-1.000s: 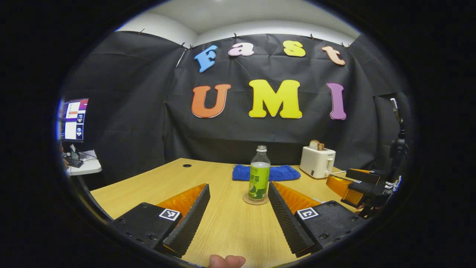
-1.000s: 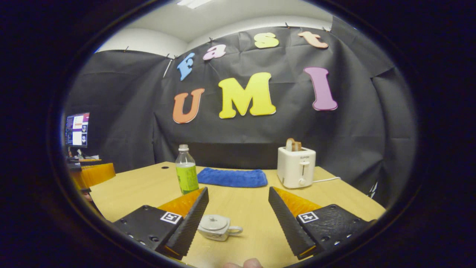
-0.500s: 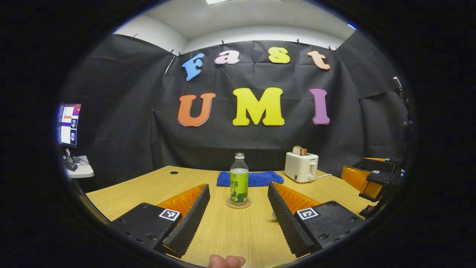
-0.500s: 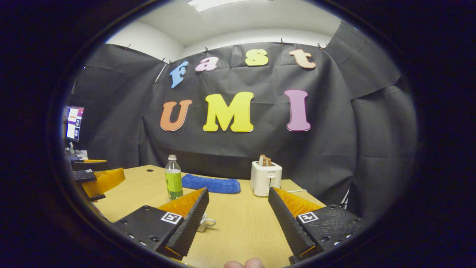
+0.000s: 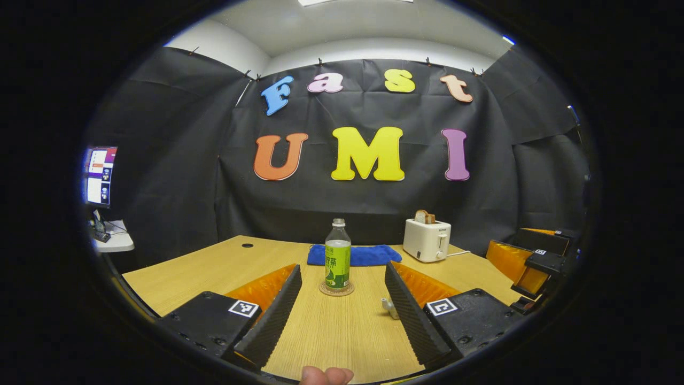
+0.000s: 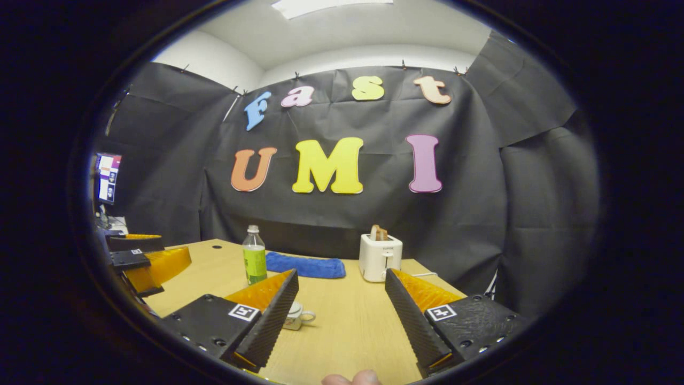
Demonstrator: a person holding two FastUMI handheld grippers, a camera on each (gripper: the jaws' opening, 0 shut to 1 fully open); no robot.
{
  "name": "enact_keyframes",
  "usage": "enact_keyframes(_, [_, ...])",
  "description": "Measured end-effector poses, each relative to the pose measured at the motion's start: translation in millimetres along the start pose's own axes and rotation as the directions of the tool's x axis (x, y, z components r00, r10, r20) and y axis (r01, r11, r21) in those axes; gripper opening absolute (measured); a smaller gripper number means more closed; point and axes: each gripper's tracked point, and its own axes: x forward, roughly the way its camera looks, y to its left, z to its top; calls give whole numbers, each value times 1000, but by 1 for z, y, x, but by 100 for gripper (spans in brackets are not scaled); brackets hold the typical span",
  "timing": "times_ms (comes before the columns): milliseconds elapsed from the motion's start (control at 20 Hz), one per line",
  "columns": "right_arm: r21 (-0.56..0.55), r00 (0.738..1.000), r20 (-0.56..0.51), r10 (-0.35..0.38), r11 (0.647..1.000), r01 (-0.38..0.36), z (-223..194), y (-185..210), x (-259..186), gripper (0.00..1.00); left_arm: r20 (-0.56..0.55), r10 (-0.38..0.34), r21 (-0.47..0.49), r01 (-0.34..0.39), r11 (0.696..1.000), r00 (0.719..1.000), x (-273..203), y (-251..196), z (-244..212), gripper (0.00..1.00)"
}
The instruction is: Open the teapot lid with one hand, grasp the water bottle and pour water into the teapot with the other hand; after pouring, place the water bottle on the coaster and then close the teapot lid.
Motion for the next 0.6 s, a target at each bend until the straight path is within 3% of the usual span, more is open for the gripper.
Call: enact_keyframes(600, [-5,1000,28,-8,1000,8,13,6,-13,98,-13,-18,1,18,1000,1000,-1,-2,-2,98])
